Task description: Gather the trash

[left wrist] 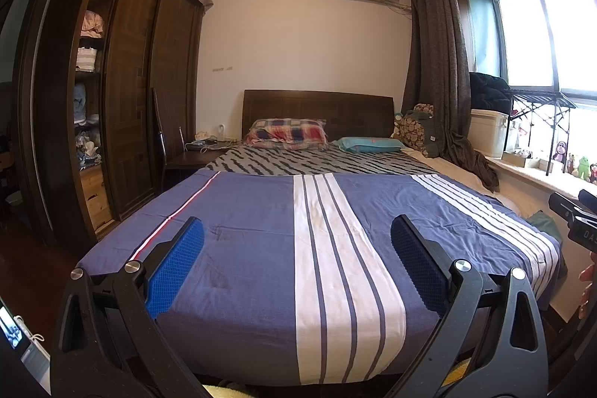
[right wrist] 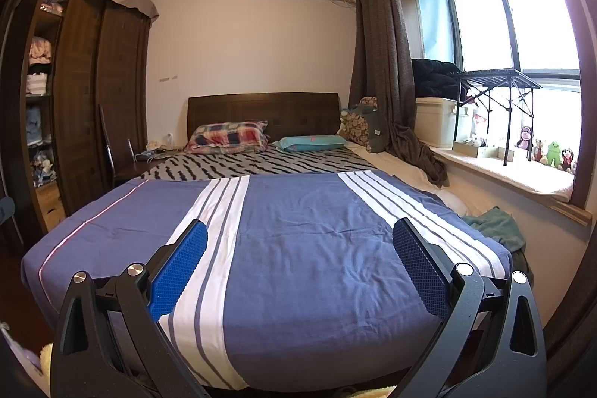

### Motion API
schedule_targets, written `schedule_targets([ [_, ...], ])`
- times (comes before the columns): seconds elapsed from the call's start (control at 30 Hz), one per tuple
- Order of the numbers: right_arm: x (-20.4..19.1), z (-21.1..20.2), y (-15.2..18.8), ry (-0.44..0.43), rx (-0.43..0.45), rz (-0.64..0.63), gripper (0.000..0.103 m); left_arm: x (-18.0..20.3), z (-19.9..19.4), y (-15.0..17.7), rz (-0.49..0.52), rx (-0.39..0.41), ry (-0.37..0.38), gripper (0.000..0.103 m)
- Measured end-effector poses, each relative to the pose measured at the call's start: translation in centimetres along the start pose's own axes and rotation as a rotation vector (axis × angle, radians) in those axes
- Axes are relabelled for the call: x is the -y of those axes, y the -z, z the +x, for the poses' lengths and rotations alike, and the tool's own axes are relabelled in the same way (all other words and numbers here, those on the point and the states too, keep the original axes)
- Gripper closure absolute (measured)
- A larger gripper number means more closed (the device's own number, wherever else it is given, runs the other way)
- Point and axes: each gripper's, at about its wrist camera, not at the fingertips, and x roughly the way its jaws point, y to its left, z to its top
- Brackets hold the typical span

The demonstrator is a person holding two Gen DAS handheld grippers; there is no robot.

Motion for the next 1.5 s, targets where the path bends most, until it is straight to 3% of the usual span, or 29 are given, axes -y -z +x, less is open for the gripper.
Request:
schedule_targets([
  [0.57, -0.30, 0.05, 0.05, -0.002, -0.006, -0.002, 0.003, -0.27, -0.11, 0.12, -0.018, 0.010, -0.002, 0.008],
  [0.73, -0.38, 0.08, 0.18, -0.002, -0.010, -0.002, 0.003, -0.32, 0.10, 0.20, -0.020, 0.015, -0.037, 0.008],
  [0.9, -0.34, 0.21, 0.19, -0.002, -0.014, -0.002, 0.003, -0.27, 0.58, 0.30, -0.028, -0.017, -0.015, 0.008],
  [1.5, -0.42, 0.52, 0.40, 0.003, -0.023, -0.005, 0.003, -0.25, 0.76, 0.28, -0.026, -0.016, -0.001, 0.008],
])
